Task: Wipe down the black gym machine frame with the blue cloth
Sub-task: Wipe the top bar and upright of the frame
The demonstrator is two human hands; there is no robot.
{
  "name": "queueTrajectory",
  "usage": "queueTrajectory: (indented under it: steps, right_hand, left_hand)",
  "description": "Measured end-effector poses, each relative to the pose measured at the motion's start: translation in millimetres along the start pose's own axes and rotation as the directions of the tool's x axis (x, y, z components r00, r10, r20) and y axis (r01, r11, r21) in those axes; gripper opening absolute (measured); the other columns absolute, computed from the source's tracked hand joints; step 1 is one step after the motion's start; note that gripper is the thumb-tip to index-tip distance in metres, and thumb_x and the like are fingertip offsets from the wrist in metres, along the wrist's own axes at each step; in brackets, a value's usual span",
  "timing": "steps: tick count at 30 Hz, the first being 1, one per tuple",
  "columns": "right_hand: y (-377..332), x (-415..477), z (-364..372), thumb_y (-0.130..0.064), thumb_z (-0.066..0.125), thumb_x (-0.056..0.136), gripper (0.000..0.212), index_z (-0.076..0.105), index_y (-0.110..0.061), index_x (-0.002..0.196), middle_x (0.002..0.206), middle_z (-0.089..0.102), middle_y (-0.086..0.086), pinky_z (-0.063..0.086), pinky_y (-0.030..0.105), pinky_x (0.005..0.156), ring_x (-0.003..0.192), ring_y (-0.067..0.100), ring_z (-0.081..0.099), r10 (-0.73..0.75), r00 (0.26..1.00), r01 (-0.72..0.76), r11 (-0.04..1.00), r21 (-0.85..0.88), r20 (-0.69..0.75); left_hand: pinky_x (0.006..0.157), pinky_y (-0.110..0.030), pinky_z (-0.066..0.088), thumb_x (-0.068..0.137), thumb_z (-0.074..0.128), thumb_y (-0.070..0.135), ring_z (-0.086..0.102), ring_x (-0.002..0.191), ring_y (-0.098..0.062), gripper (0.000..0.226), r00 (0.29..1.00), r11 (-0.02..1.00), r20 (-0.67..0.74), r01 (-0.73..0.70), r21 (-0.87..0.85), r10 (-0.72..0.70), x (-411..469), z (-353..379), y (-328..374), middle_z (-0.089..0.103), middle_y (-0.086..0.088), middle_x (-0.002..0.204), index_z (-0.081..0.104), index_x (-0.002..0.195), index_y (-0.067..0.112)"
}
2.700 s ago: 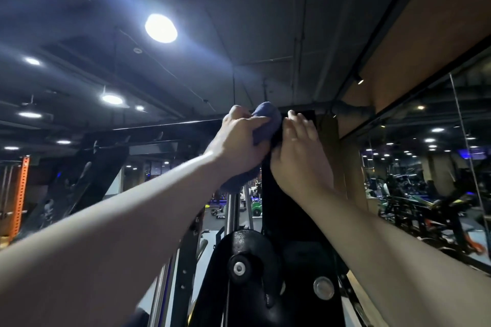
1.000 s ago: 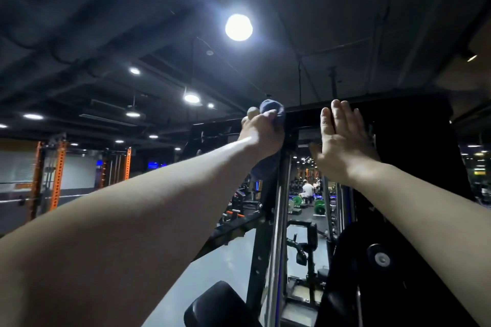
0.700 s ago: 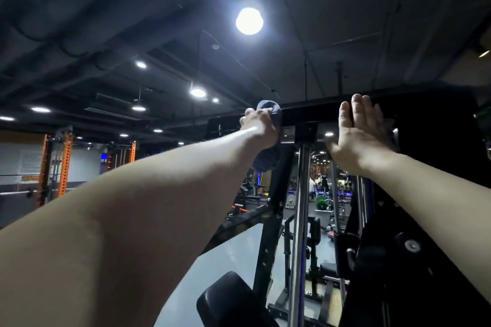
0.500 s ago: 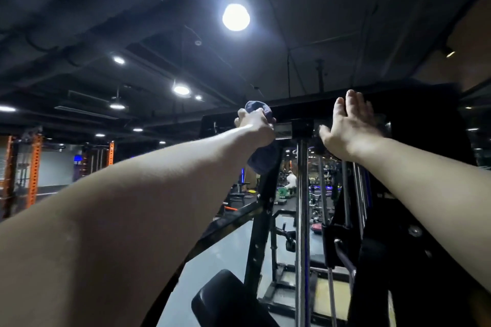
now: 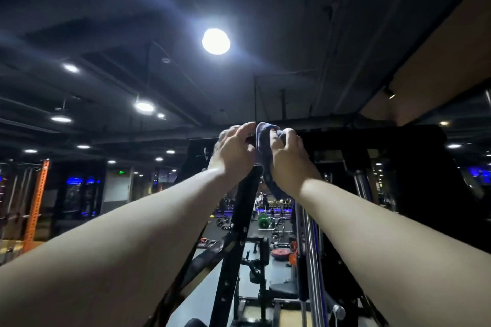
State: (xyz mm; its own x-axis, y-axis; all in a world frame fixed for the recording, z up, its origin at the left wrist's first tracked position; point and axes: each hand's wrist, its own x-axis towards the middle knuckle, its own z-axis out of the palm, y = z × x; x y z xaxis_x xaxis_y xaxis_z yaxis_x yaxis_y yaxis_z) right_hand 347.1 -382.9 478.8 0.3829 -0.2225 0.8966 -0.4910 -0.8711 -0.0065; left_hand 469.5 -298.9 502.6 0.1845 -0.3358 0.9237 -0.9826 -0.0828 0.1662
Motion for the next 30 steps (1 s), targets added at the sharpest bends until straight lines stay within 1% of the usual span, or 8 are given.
queueTrajectory:
  steps: [2, 6, 9, 12, 16, 21, 27, 30]
  right_hand:
    - [10.1, 5.9, 5.3, -0.021, 0.051, 0.1, 0.041, 0.051, -0.008, 0.139, 0.147, 0.037, 0.013, 0.038, 0.04, 0.107, 0.136, 0.034, 0.038, 0.051, 0.994, -0.048, 0.998, 0.033, -0.098]
    - [2.7, 16.9, 14.7, -0.015, 0.059, 0.095, 0.042, 0.054, 0.0, 0.133, 0.157, 0.034, 0.015, 0.031, 0.038, 0.119, 0.141, 0.033, 0.032, 0.169, 0.94, -0.133, 0.981, 0.138, -0.297]
    - [-16.0, 26.5, 20.7, -0.014, 0.054, 0.096, 0.053, 0.044, -0.006, 0.148, 0.16, 0.028, 0.007, 0.025, 0.034, 0.121, 0.145, 0.028, 0.024, 0.115, 0.979, -0.084, 0.981, 0.178, -0.169]
    - [-8.5, 25.7, 13.7, -0.014, 0.053, 0.096, 0.059, 0.037, -0.019, 0.153, 0.162, 0.019, -0.002, 0.031, 0.042, 0.119, 0.147, 0.024, 0.02, 0.0, 1.0, -0.002, 0.989, 0.15, 0.009]
    - [17.4, 17.8, -4.1, -0.016, 0.058, 0.095, 0.047, 0.05, -0.008, 0.141, 0.154, 0.034, 0.005, 0.038, 0.042, 0.114, 0.14, 0.031, 0.031, 0.036, 0.995, -0.036, 0.999, 0.004, -0.09]
    - [-23.6, 25.8, 9.7, -0.021, 0.055, 0.097, 0.046, 0.048, -0.004, 0.139, 0.153, 0.034, 0.009, 0.03, 0.035, 0.114, 0.138, 0.031, 0.03, 0.252, 0.955, -0.249, 0.968, 0.041, -0.154]
    - [-58.5, 37.6, 19.2, -0.017, 0.053, 0.098, 0.051, 0.042, -0.01, 0.147, 0.159, 0.023, 0.001, 0.027, 0.038, 0.117, 0.148, 0.026, 0.018, 0.044, 0.998, -0.044, 0.999, 0.014, 0.042]
    - [-35.8, 38.3, 5.3, -0.015, 0.054, 0.097, 0.042, 0.051, -0.007, 0.137, 0.153, 0.034, 0.007, 0.035, 0.042, 0.115, 0.139, 0.033, 0.032, 0.041, 0.998, -0.038, 0.997, -0.063, 0.038]
  left_hand:
    - [0.118, -0.035, 0.03, 0.097, 0.047, 0.02, 0.034, 0.143, -0.019, 0.046, 0.996, 0.993, -0.087, 0.01, 0.118, 0.0, 7.9, -9.6, -16.2, 0.047, 0.004, 0.15, 0.056, 0.142, 0.028]
    - [0.124, -0.031, 0.019, 0.105, 0.042, 0.026, 0.025, 0.151, -0.016, 0.044, 1.0, 0.987, 0.007, -0.022, 0.157, 0.021, 18.8, -7.8, -42.4, 0.038, 0.003, 0.16, 0.05, 0.148, 0.025]
    - [0.124, -0.031, 0.016, 0.105, 0.04, 0.025, 0.032, 0.147, -0.016, 0.045, 0.995, 0.969, 0.018, -0.101, 0.226, 0.1, 13.4, -3.0, -50.4, 0.044, 0.002, 0.156, 0.047, 0.149, 0.024]
    - [0.126, -0.035, 0.012, 0.102, 0.042, 0.027, 0.037, 0.144, -0.016, 0.046, 0.986, 0.936, -0.009, -0.156, 0.314, 0.168, 17.0, -4.7, -66.0, 0.05, 0.004, 0.15, 0.047, 0.148, 0.024]
    - [0.126, -0.037, 0.013, 0.1, 0.045, 0.025, 0.037, 0.144, -0.022, 0.048, 0.992, 0.932, -0.025, -0.11, 0.345, 0.126, 19.5, -15.1, -84.3, 0.05, -0.003, 0.15, 0.048, 0.147, 0.016]
    - [0.124, -0.035, 0.02, 0.102, 0.04, 0.02, 0.03, 0.149, -0.023, 0.052, 0.995, 0.976, 0.036, -0.099, 0.196, 0.094, 11.6, -12.6, -104.2, 0.042, -0.002, 0.156, 0.039, 0.154, 0.016]
    - [0.126, -0.032, 0.01, 0.103, 0.036, 0.021, 0.034, 0.146, -0.016, 0.048, 0.992, 0.973, 0.0, -0.123, 0.196, 0.125, 22.5, -16.6, -114.1, 0.044, 0.005, 0.155, 0.044, 0.151, 0.023]
    - [0.125, -0.032, 0.013, 0.103, 0.037, 0.022, 0.031, 0.148, -0.015, 0.05, 0.989, 0.973, 0.007, -0.146, 0.18, 0.147, 20.7, -15.8, -119.9, 0.041, 0.007, 0.157, 0.041, 0.152, 0.025]
